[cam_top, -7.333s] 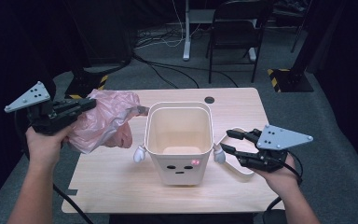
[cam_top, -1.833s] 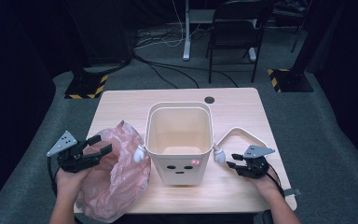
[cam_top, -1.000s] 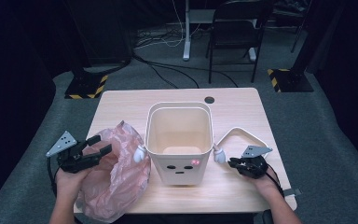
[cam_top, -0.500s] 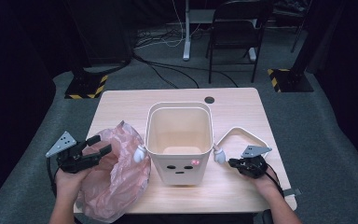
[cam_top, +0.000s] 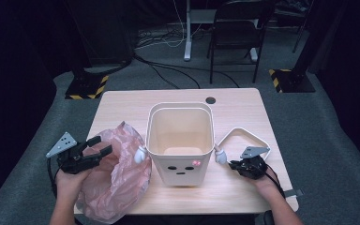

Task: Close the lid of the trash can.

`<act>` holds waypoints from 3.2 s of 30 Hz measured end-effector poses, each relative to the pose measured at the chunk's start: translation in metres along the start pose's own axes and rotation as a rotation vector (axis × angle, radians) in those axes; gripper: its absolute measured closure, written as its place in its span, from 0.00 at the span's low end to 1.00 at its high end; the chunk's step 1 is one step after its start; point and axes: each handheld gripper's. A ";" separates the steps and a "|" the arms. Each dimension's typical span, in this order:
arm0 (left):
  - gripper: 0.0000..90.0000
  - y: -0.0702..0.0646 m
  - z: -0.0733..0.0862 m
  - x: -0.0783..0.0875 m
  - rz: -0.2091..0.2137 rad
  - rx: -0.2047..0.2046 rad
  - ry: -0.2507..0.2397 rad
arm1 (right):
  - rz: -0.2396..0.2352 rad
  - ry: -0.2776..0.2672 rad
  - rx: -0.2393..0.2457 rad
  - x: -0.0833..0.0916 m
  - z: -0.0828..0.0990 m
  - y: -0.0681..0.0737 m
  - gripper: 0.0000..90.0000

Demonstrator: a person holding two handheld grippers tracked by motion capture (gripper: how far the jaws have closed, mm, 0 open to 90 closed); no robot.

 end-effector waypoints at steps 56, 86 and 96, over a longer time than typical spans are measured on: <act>0.37 0.003 0.000 0.005 -0.010 0.008 -0.012 | 0.048 -0.013 0.059 0.020 -0.011 0.010 0.93; 0.38 0.003 0.000 0.007 -0.012 0.015 -0.017 | 0.023 -0.029 0.155 0.072 -0.068 0.021 0.92; 0.38 0.003 0.001 0.006 -0.013 0.012 -0.013 | 0.005 -0.086 0.152 0.093 -0.082 0.022 0.92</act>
Point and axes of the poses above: each handheld gripper's, and its own axes: x roughly backward along the jaws, z roughly out of its underside, y roughly to its left, and after that the axes turned 5 degrees about y, right-handed
